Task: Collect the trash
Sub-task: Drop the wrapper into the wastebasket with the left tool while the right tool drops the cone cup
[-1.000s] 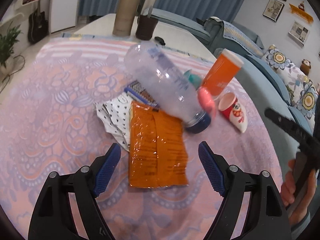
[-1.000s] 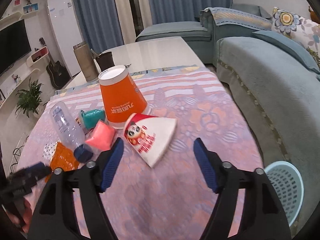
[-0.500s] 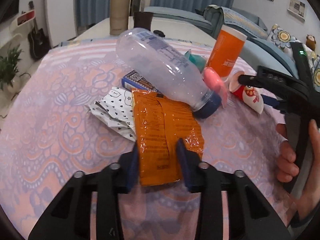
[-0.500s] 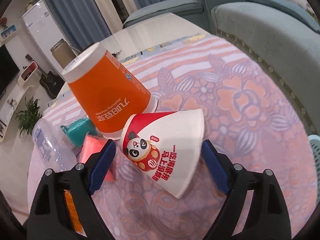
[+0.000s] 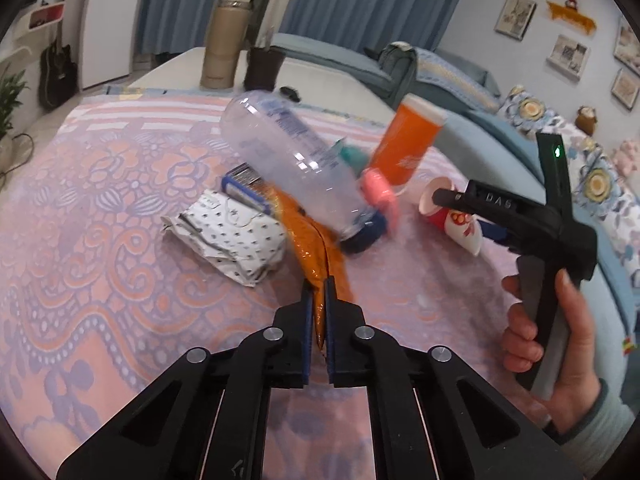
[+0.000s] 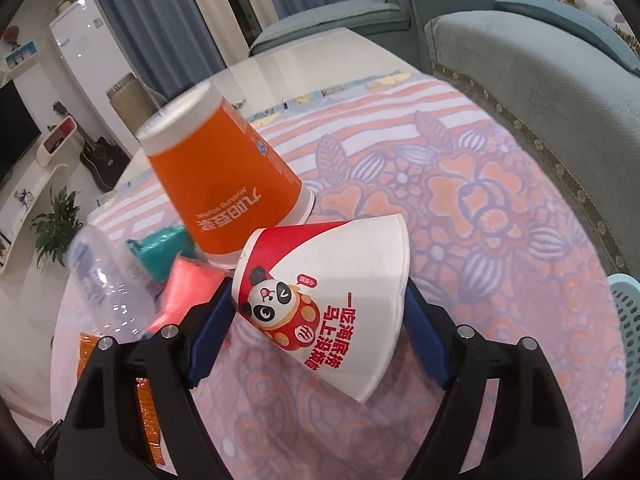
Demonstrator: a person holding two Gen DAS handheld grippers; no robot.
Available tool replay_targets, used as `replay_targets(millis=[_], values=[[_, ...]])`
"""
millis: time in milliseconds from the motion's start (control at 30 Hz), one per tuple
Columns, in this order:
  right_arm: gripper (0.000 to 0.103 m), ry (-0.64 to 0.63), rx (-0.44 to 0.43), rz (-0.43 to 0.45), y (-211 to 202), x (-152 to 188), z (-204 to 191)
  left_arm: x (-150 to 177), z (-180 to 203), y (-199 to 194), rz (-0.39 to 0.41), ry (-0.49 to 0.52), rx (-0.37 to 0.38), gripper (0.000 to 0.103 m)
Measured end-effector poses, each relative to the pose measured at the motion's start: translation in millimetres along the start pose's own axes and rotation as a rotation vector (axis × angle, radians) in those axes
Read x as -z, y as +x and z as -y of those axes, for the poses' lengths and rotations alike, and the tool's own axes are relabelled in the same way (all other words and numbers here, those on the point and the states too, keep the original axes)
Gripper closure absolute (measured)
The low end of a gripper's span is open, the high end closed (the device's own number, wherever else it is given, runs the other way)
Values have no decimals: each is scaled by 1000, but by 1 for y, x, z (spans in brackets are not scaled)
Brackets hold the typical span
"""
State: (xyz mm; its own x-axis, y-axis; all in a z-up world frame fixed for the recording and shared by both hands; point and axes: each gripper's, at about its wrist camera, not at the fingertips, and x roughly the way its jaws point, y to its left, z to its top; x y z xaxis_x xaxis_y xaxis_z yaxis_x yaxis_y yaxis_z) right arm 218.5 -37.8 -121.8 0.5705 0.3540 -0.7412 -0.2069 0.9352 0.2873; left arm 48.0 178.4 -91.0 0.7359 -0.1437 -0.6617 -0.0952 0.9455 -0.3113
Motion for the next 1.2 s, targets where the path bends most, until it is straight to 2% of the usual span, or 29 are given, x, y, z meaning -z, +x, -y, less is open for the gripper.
replay_targets(millis=[333, 400, 567, 633, 767, 867, 1033, 1200], values=[[27, -20, 5, 144, -91, 6, 23, -10, 45, -45, 96, 78, 111, 102], [27, -5, -6, 162, -107, 7, 33, -13, 60, -53, 115, 105, 136, 102], [27, 14, 34, 228, -148, 12, 60, -25, 102, -61, 145, 168, 211, 102], [27, 54, 14, 235, -163, 14, 79, -29, 121, -61, 154, 199, 235, 102], [27, 108, 51, 267, -187, 18, 118, -38, 166, -53, 157, 257, 299, 102], [27, 136, 141, 292, -204, 22, 149, -41, 202, -43, 149, 299, 342, 102], [27, 205, 215, 311, -222, 34, 201, -36, 258, -19, 115, 364, 393, 102], [27, 284, 278, 279, -224, 50, 248, -21, 314, 13, 62, 432, 437, 102]])
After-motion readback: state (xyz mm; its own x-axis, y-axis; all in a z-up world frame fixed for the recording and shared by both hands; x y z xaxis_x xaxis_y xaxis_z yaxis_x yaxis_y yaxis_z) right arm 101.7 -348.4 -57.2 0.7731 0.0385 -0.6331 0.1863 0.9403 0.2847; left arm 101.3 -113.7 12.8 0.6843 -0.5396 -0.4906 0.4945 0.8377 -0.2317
